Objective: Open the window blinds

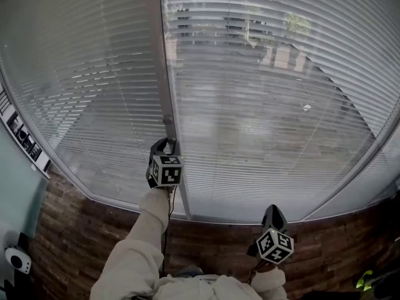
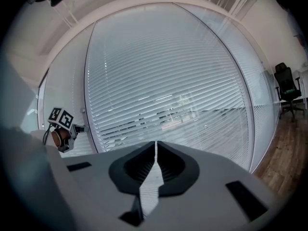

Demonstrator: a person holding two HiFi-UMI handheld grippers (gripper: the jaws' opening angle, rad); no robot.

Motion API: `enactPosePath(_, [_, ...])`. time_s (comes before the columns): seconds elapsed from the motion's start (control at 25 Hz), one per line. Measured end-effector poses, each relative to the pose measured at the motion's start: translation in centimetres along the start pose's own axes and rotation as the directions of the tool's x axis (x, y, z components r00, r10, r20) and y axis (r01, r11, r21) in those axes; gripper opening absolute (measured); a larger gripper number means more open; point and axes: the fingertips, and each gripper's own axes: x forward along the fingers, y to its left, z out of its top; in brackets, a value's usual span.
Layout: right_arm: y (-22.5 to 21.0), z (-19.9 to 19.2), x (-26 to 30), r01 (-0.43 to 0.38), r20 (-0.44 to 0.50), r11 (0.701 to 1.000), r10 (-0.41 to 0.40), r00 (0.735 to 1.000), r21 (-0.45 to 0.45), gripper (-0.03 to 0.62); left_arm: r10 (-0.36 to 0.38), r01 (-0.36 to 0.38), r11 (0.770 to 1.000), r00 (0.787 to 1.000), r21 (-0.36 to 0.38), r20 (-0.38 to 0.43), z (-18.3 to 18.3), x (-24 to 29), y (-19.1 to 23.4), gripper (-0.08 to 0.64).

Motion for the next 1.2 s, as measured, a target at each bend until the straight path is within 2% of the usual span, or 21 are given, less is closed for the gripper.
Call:
enactPosePath(0.32, [-0.14, 0.00, -0.12, 0.007, 0.003, 1.000, -0.007, 1.000, 0.003, 0.015, 0.028, -0.027, 0.992, 1.000, 0.125, -0.007, -0.13, 0.12, -0.07, 0.123])
enactPosePath(0.6, [-0.17, -0.04, -0.23, 0.010, 0.002, 1.000, -0.010, 1.000, 0.009, 0.015, 0.055, -0.050, 0.968, 0.998, 0.246, -0.014, -0.25, 0.19, -0.10, 0.123])
enactPosePath(0.88, [-0.24, -0.10, -0.35, 0.012, 0.000, 1.000, -0.012, 1.000, 0.009, 0.015, 0.083, -0.074, 0.931, 0.997, 0.357, -0.010, -0.15, -0.01, -0.22, 0.123])
enactPosePath(1.08, [-0.18, -0.04, -0.34, 0.010, 0.000, 1.000, -0.010, 1.000, 0.007, 0.015, 0.097, -0.086, 0.897, 0.995, 0.434, -0.002, -0.30, 0.17, -0.30, 0.123])
enactPosePath(1.2, [0.00, -0.12, -0.23, 0.008, -0.002, 1.000, -0.008, 1.000, 0.007, 0.015, 0.094, -0.083, 0.893, 0.996, 0.443, -0.004, -0.20, 0.04, -0.28, 0.123])
